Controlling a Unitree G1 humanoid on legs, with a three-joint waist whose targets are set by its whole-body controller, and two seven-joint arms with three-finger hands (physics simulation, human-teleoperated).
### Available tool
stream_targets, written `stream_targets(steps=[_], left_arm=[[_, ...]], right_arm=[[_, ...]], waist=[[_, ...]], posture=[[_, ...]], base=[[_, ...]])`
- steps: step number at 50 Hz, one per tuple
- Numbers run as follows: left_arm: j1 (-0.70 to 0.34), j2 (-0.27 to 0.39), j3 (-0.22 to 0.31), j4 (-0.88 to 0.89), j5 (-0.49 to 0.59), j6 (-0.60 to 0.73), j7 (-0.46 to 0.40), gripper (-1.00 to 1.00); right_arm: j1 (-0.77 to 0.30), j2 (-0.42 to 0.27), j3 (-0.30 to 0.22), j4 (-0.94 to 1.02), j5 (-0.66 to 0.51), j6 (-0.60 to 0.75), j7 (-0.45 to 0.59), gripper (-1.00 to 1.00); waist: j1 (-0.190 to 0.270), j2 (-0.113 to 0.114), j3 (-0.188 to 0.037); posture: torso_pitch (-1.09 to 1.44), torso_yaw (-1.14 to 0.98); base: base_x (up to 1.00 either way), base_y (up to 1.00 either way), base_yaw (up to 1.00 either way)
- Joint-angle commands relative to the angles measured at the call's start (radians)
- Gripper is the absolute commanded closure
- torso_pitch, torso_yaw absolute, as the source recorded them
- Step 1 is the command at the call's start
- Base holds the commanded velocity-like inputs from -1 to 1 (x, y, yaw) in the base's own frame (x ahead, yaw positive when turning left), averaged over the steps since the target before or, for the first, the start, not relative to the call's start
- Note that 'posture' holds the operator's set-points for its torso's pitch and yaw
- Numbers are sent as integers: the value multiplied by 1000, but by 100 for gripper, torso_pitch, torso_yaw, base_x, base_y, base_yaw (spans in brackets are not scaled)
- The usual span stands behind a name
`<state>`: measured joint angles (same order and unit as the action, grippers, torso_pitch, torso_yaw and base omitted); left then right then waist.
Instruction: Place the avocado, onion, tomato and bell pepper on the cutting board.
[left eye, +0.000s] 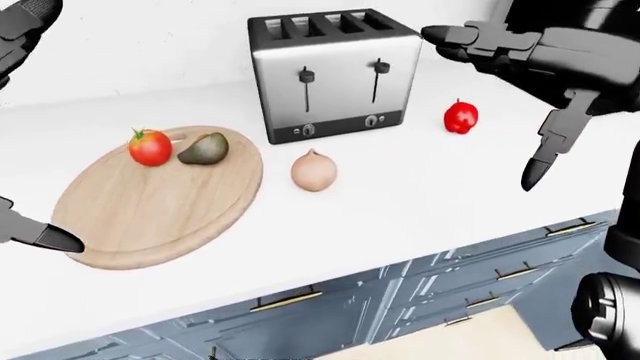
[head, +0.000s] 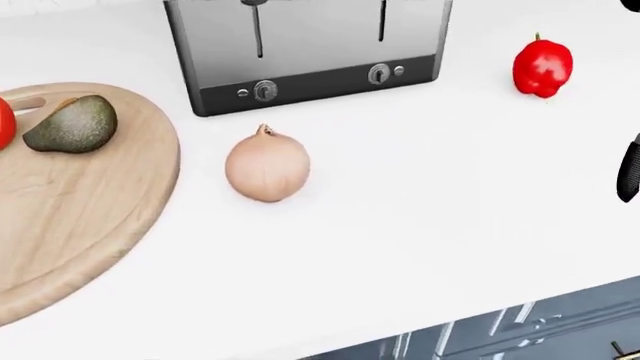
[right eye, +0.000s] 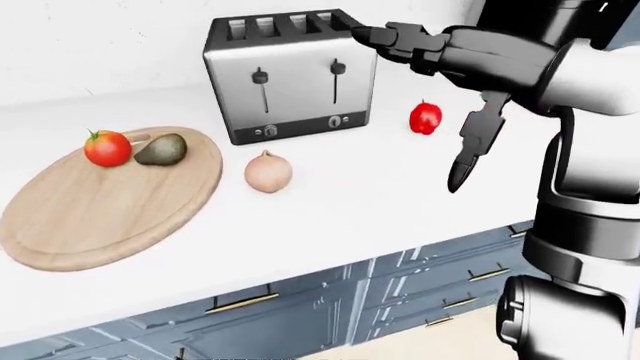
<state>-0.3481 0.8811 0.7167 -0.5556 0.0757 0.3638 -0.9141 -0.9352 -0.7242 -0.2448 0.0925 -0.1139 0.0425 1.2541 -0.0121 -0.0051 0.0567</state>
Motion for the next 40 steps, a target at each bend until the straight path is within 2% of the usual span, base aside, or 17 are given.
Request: stream_targets(steps=[1, 4, 7, 8, 11, 12, 21, 22, 24, 27, 28, 31, 32, 33, 34, 36, 40], left_arm=[[-21, 29, 26, -4, 0, -6, 16, -100], [-19, 31, 32, -5, -4, -5, 14, -100], [-14, 30, 35, -6, -5, -7, 15, -100], [-15, 32, 36, -4, -6, -6, 15, -100], [-13, 30, 33, -6, -5, -7, 17, -100], [-14, 31, 33, -5, -5, -7, 18, -100], [-14, 35, 38, -8, -10, -3, 17, -100], [-15, 36, 38, -7, -10, -2, 18, -100], [-14, 35, 38, -9, -11, 1, 18, -100], [-11, 31, 38, -11, -8, -1, 18, -100], [-10, 30, 39, -12, -8, -2, 17, -100], [-11, 32, 40, -10, -8, -1, 17, -100], [-11, 31, 41, -12, -8, 0, 17, -100], [-11, 31, 41, -12, -8, 0, 17, -100], [-11, 32, 41, -11, -8, 0, 17, -100], [-11, 33, 43, -12, -9, 1, 16, -100], [-4, 25, 39, -15, -8, -3, 19, -100]], right_arm=[[-33, -9, -6, -17, 6, -10, -11, -100], [-29, -10, -5, -8, 4, -35, -6, -100], [-35, -8, -4, -12, 8, -23, 2, -100], [-40, -7, -4, -11, 9, -19, 1, -100], [-33, -5, -9, -18, 17, -19, 3, -100], [-32, -6, -10, -22, 19, -13, 3, -100], [-28, -9, -6, -3, 6, -42, -5, -100], [-28, -9, -7, -5, 6, -38, -5, -100], [-33, -9, -7, -1, 6, -43, -6, -100], [-36, -9, -5, 2, 2, -40, -5, -100], [-36, -9, -5, 2, 2, -42, -5, -100], [-38, -9, -5, 8, 2, -48, -7, -100], [-40, -10, -5, 10, 1, -49, -6, -100], [-41, -10, -5, 11, 1, -49, -6, -100], [-42, -11, -5, 10, 2, -45, -5, -100], [-43, -12, -4, 14, 0, -51, -5, -100], [-49, -11, -3, 17, -1, -51, -5, -100]], waist=[[11, -14, -21], [9, 13, -21], [6, 49, 2], [-8, 48, 3], [-29, 81, -8], [-26, 69, 1], [-10, 38, -11], [-7, 38, -29], [-3, 44, -22], [-3, 57, -30], [-3, 53, -32], [1, 24, -23], [3, 3, -23], [2, -30, -32], [-1, -8, -24], [2, -11, -21], [10, 17, -16]], posture=[[0, 0], [0, 0], [0, 0], [0, 0], [0, 0], [0, 0], [0, 0], [0, 0], [0, 0], [0, 0], [0, 0], [0, 0], [0, 0], [0, 0], [0, 0], [0, 0], [0, 0]], base=[[0, -20, 0], [0, -19, 0], [0, -11, 0], [0, 0, 0], [0, 0, 0], [0, 0, 0], [0, 0, 0], [0, -13, 0], [0, -13, 0], [0, -14, 0], [0, -13, 0], [0, -14, 0], [0, -13, 0], [0, -14, 0], [0, -12, 0], [0, -14, 0], [0, -14, 0]])
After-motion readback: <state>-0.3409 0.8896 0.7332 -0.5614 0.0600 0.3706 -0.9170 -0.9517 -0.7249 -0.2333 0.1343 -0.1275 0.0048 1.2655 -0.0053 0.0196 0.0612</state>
